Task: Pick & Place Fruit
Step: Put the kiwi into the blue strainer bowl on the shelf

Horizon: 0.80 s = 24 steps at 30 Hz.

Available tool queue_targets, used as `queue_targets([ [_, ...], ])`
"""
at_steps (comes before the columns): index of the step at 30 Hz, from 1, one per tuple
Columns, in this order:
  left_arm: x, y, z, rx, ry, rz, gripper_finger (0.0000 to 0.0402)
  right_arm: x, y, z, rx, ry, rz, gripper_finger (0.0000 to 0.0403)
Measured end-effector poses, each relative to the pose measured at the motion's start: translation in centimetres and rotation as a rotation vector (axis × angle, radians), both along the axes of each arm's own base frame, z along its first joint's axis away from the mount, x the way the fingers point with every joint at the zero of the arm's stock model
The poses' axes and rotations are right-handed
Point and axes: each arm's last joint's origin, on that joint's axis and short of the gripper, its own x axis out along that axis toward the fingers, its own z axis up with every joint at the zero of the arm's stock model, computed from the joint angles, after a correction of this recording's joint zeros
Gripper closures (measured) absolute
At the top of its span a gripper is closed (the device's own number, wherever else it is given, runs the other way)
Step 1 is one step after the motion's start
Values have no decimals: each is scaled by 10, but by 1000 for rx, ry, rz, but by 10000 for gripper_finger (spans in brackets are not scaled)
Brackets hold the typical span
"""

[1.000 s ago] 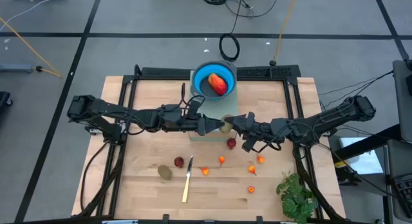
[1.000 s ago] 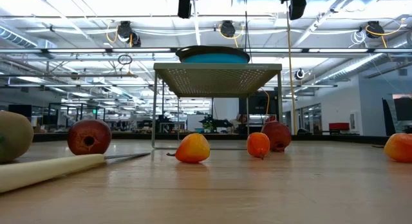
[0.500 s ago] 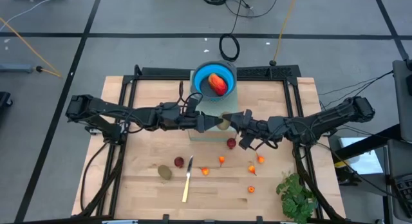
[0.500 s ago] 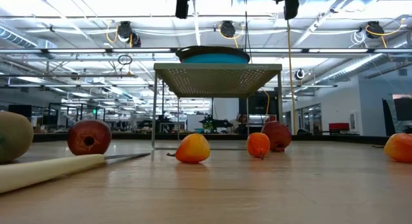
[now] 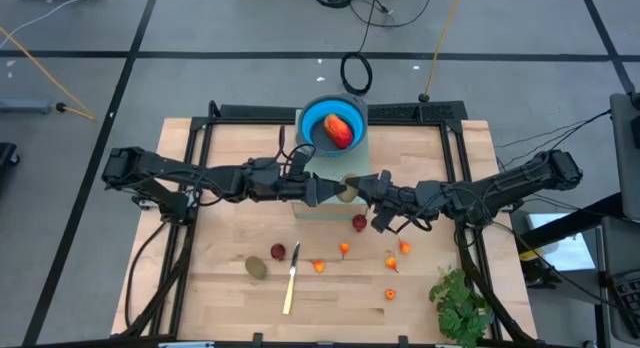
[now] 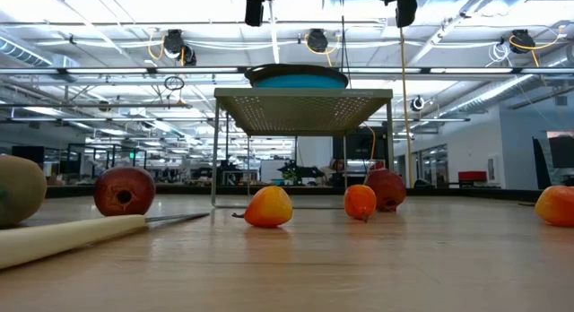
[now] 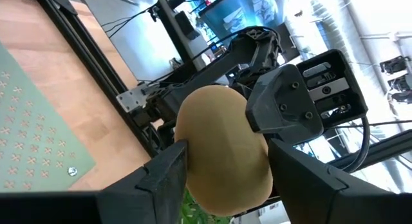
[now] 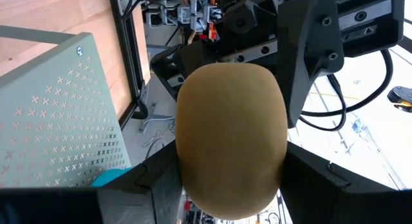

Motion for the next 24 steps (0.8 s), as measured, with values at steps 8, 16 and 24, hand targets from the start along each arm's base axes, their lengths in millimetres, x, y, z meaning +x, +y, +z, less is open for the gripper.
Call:
queue_targets([
  [8,0,0,0,-9,-1,-4,113,1,0,-1,-2,8,-1,197],
  [16,0,1,-5,-15,55,12,90,1,0,-3,-5,20,-2,197],
  [24,2,2,-12,-17,104,-15,89,2,-1,3,8,-36,-18,197],
])
